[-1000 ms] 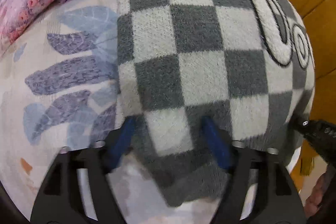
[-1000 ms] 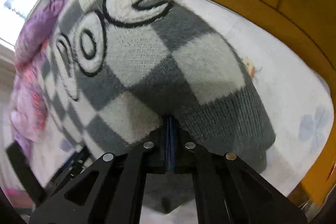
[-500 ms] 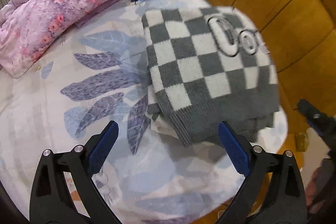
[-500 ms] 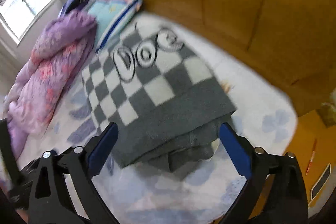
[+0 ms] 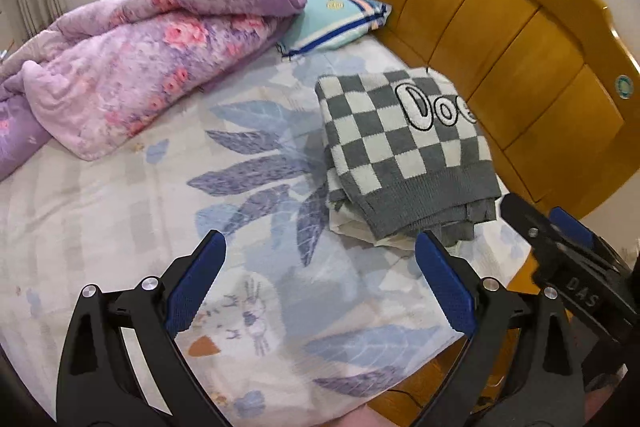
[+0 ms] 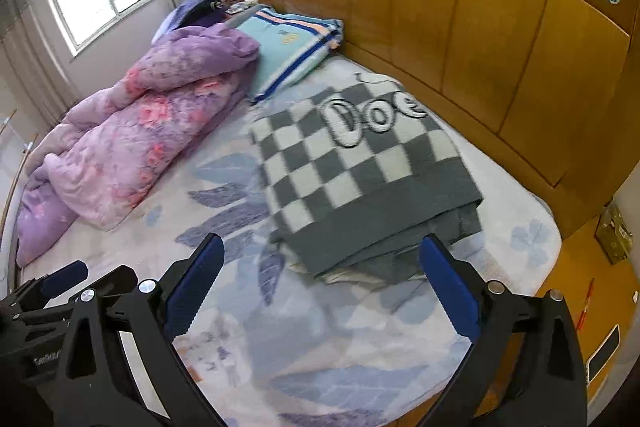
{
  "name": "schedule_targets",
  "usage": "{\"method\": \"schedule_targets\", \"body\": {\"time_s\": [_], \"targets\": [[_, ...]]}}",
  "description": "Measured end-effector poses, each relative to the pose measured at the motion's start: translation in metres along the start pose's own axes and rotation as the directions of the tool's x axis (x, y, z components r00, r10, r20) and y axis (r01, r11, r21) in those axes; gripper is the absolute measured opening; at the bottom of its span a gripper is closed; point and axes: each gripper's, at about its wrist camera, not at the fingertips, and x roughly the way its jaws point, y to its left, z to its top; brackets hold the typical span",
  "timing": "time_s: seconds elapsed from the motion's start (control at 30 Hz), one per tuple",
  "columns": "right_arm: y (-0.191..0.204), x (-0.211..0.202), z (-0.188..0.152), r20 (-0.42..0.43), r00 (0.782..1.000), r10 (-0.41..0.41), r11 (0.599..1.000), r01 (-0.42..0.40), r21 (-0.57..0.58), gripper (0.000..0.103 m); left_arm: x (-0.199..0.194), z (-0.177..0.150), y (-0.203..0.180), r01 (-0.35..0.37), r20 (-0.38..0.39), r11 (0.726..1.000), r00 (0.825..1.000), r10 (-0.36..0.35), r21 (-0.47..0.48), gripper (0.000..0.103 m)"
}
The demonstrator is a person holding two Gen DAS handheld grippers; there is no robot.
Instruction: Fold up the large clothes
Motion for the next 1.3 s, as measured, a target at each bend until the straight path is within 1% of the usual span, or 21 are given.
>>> {"method": "schedule_targets", "body": {"time_s": [0.1,0.2,0.3,0.43,0.5,0.6,0.67,0.73,0.8,0.87,1.0,1.03,1.1,1.23,1.3], "targets": [[0.028,-0.024,-0.014,0.026,1.000,0.007,1.000,-0.007,-0.010,0.095,-0.032,-0.016,0.023,-0.003,0.036,1.000,0.999,0.004,-0.030,0.096],[0.056,-0.053,-0.034,0.064,0.998,-0.011,1.000,0.011,-0.003,0.095,-0.058,-0.029,0.044,0.007,0.057,1.000,0.998,-0.006,-0.030,0.096],[0.083,-0.077,-0.056,0.086,0.996,-0.036,0.999,0.035,0.011,0.095,-0.090,-0.048,0.067,0.004,0.091,1.000,0.996,-0.006,0.026,0.096],[0.123,-0.115,-0.090,0.115,0.991,-0.064,0.998,0.060,0.036,0.095,-0.129,-0.068,0.097,0.031,0.109,0.998,0.993,-0.037,0.061,0.096],[0.139,-0.130,-0.104,0.127,0.989,-0.080,0.996,0.074,0.050,0.095,-0.151,-0.078,0.113,0.043,0.134,0.996,0.989,-0.054,0.084,0.096],[0.161,-0.154,-0.124,0.141,0.986,-0.086,0.995,0.077,0.071,0.095,-0.176,-0.090,0.129,0.028,0.161,0.991,0.986,-0.049,0.130,0.096],[0.174,-0.170,-0.133,0.154,0.984,-0.086,0.995,0.076,0.072,0.095,-0.188,-0.097,0.139,0.025,0.158,0.988,0.986,-0.049,0.150,0.096],[0.185,-0.182,-0.139,0.173,0.981,-0.092,0.995,0.083,0.060,0.095,-0.200,-0.103,0.147,0.033,0.162,0.987,0.985,-0.058,0.155,0.096],[0.197,-0.194,-0.142,0.192,0.976,-0.100,0.995,0.094,0.040,0.095,-0.209,-0.107,0.152,0.017,0.164,0.984,0.985,-0.047,0.179,0.096],[0.203,-0.200,-0.142,0.199,0.975,-0.096,0.995,0.092,0.032,0.095,-0.217,-0.109,0.154,-0.035,0.165,0.979,0.986,0.001,0.203,0.096],[0.216,-0.212,-0.139,0.241,0.964,-0.109,0.993,0.114,-0.007,0.095,-0.241,-0.109,0.158,-0.068,0.213,0.975,0.977,0.021,0.213,0.096],[0.220,-0.214,-0.136,0.258,0.959,-0.119,0.992,0.128,-0.021,0.095,-0.246,-0.107,0.158,-0.071,0.226,0.974,0.974,0.021,0.215,0.096],[0.224,-0.218,-0.132,0.280,0.951,-0.128,0.989,0.143,-0.035,0.095,-0.254,-0.100,0.159,-0.048,0.231,0.975,0.973,-0.003,0.215,0.096],[0.226,-0.220,-0.123,0.289,0.950,-0.119,0.990,0.134,-0.032,0.095,-0.262,-0.088,0.158,-0.031,0.248,0.977,0.969,-0.022,0.209,0.096],[0.227,-0.220,-0.120,0.309,0.941,-0.137,0.987,0.155,-0.037,0.095,-0.263,-0.084,0.157,-0.013,0.247,0.977,0.968,-0.040,0.211,0.096]]}}
